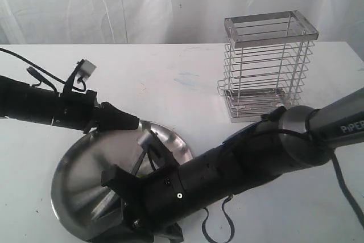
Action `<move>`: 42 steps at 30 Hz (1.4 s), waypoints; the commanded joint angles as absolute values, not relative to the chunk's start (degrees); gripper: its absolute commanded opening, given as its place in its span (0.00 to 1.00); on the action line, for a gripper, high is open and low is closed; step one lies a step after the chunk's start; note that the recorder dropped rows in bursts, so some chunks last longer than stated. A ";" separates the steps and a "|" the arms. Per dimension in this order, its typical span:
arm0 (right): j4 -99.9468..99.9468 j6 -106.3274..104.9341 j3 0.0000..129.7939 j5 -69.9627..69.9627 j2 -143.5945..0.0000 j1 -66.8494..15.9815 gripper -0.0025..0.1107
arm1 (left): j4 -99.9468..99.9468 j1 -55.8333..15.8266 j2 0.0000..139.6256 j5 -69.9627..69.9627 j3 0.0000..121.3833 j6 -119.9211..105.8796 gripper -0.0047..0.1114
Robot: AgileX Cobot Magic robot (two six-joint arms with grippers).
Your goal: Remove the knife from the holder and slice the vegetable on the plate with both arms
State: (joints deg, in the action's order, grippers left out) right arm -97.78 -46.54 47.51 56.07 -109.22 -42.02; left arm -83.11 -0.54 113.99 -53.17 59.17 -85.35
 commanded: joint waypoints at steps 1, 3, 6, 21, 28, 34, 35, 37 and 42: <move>-98.14 -46.03 47.91 57.69 -106.10 -40.98 0.02 | -81.39 2.24 112.27 -64.54 59.41 -88.92 0.04; -96.27 -45.89 47.91 60.96 -103.35 -37.82 0.02 | -77.55 3.45 109.26 -62.14 59.41 -88.91 0.04; -87.35 -43.97 47.91 68.12 -101.92 -31.33 0.02 | -68.26 1.34 104.80 -57.17 59.41 -92.60 0.04; -67.05 -46.98 47.91 69.96 -94.43 -12.52 0.02 | -45.42 -15.67 101.32 -39.57 59.41 -120.97 0.45; -67.05 -42.09 47.91 69.96 -94.43 -12.52 0.02 | -49.60 -15.81 108.15 -33.16 59.41 -120.97 0.47; -67.05 -41.53 47.91 69.96 -94.43 -12.52 0.02 | -50.56 -16.06 107.90 -34.89 60.09 -120.97 0.47; -67.05 -41.53 47.91 69.96 -94.43 -12.52 0.02 | -50.56 -16.06 107.59 -35.29 60.51 -120.97 0.47; -67.05 -41.53 47.91 69.96 -94.43 -12.52 0.02 | -50.44 -16.06 107.06 -37.50 61.46 -120.97 0.47; -67.05 -41.75 47.91 69.96 -94.43 -12.52 0.02 | -48.29 -16.15 107.22 -40.66 62.83 -120.97 0.50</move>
State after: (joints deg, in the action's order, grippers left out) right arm -66.75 -41.52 47.63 69.12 -95.04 -12.93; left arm -49.22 -15.82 107.72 -37.80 62.48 -112.15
